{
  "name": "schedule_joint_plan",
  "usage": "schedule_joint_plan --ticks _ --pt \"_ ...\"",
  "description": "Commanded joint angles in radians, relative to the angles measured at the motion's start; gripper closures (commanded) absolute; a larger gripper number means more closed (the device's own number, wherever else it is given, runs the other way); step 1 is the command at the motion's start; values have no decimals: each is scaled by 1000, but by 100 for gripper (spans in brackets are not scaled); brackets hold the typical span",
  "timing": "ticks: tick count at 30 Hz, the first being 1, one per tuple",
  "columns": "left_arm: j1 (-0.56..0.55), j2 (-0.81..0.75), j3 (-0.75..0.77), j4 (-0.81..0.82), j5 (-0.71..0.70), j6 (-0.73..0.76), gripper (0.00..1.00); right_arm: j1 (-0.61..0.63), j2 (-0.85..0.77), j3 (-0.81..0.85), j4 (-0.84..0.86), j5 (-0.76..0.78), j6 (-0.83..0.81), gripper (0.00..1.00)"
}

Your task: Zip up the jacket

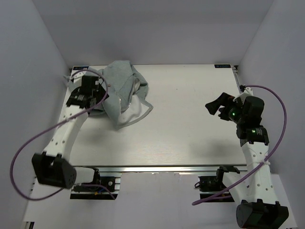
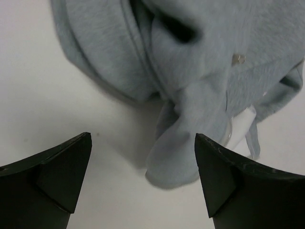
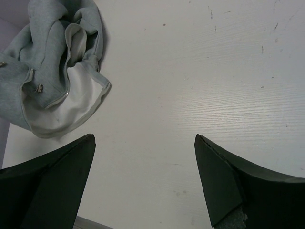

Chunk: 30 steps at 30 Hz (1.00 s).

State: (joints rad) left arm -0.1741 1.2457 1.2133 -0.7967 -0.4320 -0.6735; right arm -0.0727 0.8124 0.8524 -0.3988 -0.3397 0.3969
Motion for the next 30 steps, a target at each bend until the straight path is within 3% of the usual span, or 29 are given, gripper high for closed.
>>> schedule_joint_plan --ticks 1,12,14,15,17,18,19,21,24,26,30 --pt "-1 148 121 125 -60 18 2 -1 5 -4 6 19 -36 11" --pt "18 720 397 220 58 141 2 -2 68 8 -9 11 -72 11" --pt "19 796 480 171 78 135 15 -1 82 16 -20 10 -78 11" --pt "19 866 514 147 94 131 30 -2 87 20 -28 11 -82 11" --pt "19 914 601 104 131 141 88 -1 87 28 -38 18 -89 10" --pt "19 928 626 87 159 149 100 -1 84 30 -40 19 -98 11" --pt "19 937 652 76 220 164 100 -1 76 28 -35 19 -101 10" --pt "19 907 693 82 313 216 100 -1 67 25 -29 27 -99 11" --pt "10 740 617 213 599 264 100 -2 42 13 -2 8 -95 11" --pt "-24 563 550 317 679 275 100 -2 25 11 12 -16 -95 11" --pt "-131 280 436 379 682 316 100 -2 -7 8 17 -35 -98 11"
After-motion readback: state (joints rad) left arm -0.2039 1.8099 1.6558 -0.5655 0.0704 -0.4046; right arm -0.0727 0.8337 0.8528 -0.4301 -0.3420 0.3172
